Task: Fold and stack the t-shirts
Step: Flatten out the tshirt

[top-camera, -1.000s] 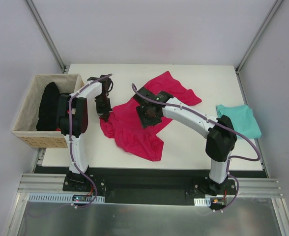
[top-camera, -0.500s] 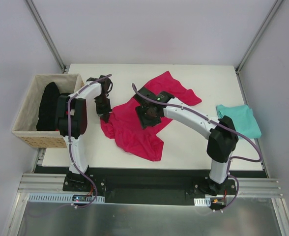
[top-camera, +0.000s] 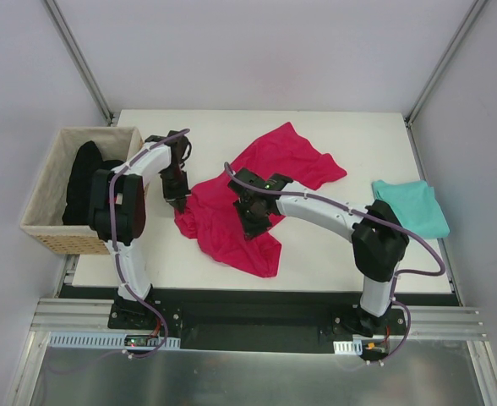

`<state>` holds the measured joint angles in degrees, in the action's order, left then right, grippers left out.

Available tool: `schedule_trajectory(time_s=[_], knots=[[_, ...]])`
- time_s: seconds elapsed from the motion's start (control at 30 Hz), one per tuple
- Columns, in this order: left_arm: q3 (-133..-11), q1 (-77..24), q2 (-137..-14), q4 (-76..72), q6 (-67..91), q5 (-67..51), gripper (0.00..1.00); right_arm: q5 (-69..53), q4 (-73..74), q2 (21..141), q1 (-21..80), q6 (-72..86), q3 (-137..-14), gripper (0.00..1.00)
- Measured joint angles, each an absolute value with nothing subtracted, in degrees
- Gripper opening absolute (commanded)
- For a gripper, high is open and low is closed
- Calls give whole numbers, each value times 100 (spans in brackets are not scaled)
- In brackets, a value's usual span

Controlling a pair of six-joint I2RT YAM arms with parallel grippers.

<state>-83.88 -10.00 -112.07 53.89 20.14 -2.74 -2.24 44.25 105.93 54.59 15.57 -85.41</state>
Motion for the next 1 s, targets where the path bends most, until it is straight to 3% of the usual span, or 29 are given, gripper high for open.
schedule_trajectory(time_s=[0.27, 0.37, 0.57, 1.0], knots=[[-8368, -1000, -11161, 5419, 2010, -272, 0, -375, 4171, 10652, 5459, 1927, -8499, 22], [-8372, -1000, -11161, 5426, 2005, -274, 0, -395, 4077, 10652, 5459, 2051, -8370, 19], [-8423, -1000, -11161, 5439, 1994, -274, 0, -454, 3865, 10672, 5459, 2318, -7985, 1], [-8495, -1000, -11161, 5590, 1850, -228, 0, -475, 3538, 10943, 5459, 3017, -7476, 1]])
